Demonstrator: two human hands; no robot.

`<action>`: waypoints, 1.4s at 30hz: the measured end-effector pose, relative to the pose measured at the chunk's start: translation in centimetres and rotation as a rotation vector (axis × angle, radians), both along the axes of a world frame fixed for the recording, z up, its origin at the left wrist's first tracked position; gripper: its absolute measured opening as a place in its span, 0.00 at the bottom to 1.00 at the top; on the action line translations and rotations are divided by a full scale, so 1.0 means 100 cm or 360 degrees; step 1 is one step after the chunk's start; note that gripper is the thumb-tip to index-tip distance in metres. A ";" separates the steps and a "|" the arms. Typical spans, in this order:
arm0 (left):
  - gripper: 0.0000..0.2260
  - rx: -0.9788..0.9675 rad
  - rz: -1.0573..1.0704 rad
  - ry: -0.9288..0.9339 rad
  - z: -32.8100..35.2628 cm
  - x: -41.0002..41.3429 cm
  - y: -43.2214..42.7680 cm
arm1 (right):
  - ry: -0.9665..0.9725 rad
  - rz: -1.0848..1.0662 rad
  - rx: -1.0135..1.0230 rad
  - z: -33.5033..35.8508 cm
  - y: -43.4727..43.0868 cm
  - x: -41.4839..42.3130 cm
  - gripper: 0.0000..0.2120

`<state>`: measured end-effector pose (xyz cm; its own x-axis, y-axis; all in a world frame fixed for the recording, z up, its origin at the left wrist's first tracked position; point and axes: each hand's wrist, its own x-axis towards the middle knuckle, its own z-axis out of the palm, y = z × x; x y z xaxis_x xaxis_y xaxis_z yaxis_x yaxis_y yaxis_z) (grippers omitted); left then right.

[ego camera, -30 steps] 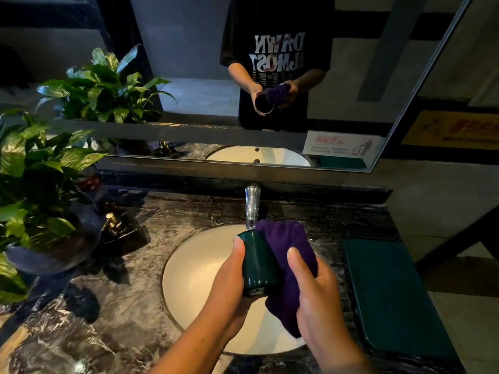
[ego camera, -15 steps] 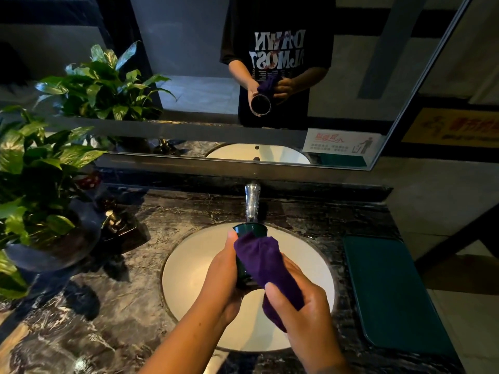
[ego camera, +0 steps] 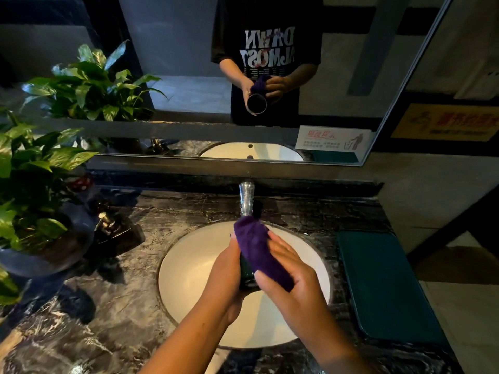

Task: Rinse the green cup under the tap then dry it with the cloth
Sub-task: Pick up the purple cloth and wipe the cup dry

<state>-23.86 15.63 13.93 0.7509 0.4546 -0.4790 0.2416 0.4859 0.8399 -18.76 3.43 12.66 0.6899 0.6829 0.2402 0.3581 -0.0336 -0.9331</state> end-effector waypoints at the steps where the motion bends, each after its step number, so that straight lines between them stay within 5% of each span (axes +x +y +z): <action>1: 0.22 -0.0027 0.0027 0.0027 -0.002 0.000 0.002 | -0.0096 0.0002 -0.0036 -0.003 -0.001 -0.002 0.21; 3: 0.22 -0.0241 0.0129 0.0023 -0.005 -0.001 0.008 | -0.0057 -0.0034 -0.0021 -0.006 -0.006 -0.007 0.20; 7: 0.20 -0.0451 0.0076 -0.0082 -0.009 -0.010 0.019 | 0.0743 -0.0251 0.0238 -0.005 -0.017 -0.010 0.13; 10: 0.21 -0.0502 -0.0009 -0.0128 -0.007 -0.013 0.017 | 0.0971 -0.0367 0.0343 -0.008 -0.021 -0.007 0.16; 17: 0.23 -0.0560 -0.0013 -0.0176 -0.003 -0.012 0.002 | 0.0950 -0.0386 0.0386 0.001 -0.003 -0.007 0.05; 27: 0.19 -0.0469 0.0162 -0.0148 -0.006 -0.009 0.010 | 0.0132 -0.0032 0.0056 0.003 0.001 -0.017 0.26; 32: 0.27 -0.0622 0.0276 -0.0066 -0.011 -0.009 0.010 | 0.0523 -0.0186 0.0169 0.001 -0.002 -0.030 0.26; 36: 0.25 -0.0485 0.0287 0.0017 -0.011 -0.012 0.000 | 0.0942 -0.0469 0.0264 -0.002 0.002 -0.016 0.07; 42: 0.23 -0.0253 0.0218 0.0051 -0.001 -0.008 -0.003 | 0.0757 -0.0303 0.0223 0.007 0.009 -0.006 0.09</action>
<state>-24.64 15.30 13.80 0.6705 0.4682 -0.5755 0.1894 0.6420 0.7429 -19.32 4.34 13.41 0.8536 0.5186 -0.0496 -0.1062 0.0799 -0.9911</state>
